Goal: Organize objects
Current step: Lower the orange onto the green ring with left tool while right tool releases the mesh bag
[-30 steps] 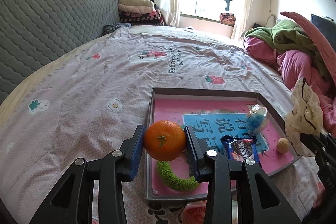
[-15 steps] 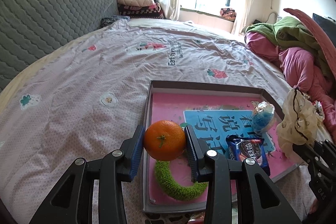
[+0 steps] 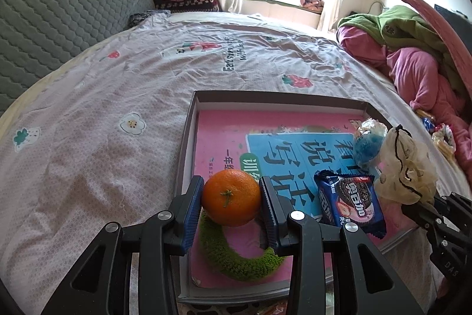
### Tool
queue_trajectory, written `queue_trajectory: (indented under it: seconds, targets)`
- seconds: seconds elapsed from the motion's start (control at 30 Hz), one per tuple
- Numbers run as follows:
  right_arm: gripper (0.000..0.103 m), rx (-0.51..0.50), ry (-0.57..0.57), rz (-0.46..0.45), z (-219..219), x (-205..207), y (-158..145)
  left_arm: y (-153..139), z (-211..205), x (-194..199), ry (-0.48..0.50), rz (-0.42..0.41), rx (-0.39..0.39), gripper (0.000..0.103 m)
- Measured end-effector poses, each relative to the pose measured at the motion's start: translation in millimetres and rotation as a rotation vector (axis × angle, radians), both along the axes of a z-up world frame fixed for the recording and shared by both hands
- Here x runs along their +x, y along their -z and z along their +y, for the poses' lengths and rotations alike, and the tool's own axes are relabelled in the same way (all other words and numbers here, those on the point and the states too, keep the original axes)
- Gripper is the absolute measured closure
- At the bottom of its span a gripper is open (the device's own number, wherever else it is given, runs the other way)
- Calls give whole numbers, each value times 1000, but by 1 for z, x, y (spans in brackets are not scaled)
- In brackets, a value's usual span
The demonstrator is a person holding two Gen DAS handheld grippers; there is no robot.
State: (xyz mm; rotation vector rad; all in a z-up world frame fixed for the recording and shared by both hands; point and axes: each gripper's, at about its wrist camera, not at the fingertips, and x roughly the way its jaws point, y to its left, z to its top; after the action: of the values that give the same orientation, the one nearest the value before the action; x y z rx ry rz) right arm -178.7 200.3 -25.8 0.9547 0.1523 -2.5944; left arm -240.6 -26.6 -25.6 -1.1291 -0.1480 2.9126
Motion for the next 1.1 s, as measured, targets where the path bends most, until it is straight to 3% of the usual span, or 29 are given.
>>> queue_trajectory:
  seconds: [0.37,0.7,1.1]
  targets:
    - [77,-18,-5,-24,2,0,0,1,2,3,6,6,-2,64]
    - [60,-46,13,-52,11,0,-2,2,4,4,10,2,0,64]
    - [49,-26,37,-17,12,4,-6,4,4,4,16,-1,2,64]
